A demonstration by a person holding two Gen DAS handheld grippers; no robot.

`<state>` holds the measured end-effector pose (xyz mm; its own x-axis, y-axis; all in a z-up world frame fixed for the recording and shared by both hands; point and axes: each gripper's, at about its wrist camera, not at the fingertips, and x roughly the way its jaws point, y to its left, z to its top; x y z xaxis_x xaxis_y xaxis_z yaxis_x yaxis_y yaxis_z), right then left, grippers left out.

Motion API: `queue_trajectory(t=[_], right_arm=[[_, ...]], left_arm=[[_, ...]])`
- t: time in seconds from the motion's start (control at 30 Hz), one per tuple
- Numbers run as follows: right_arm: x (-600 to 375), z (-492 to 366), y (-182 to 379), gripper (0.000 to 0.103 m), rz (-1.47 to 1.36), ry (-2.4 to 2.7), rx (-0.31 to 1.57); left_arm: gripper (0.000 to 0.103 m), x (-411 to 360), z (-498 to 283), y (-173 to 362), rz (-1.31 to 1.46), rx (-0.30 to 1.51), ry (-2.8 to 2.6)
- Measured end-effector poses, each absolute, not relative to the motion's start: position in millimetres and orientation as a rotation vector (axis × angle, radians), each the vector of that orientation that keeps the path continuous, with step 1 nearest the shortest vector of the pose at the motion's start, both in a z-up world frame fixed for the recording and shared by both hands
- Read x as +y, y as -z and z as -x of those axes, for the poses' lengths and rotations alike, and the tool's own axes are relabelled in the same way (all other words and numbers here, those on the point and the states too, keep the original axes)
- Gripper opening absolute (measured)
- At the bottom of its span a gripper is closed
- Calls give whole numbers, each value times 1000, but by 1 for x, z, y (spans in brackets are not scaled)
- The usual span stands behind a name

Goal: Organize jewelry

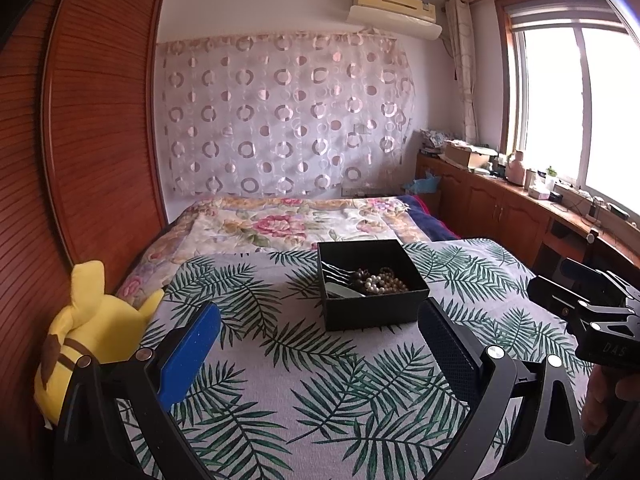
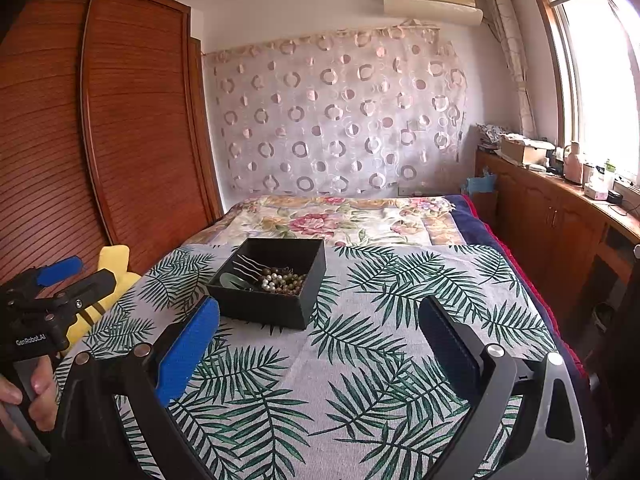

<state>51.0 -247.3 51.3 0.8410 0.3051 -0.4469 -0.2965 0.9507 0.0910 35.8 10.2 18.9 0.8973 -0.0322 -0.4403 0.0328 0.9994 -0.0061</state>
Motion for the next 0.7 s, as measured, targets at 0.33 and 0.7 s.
queue_trajectory(t=[0.33,0.7], right_arm=[[-247,-50,-53,101,-20,-319,473],[-247,-50,-52,101,-20,-316,472]], left_arm=[[95,9,-36,-21,-3,457,35],[95,8,-36,-26,-3,459,41]])
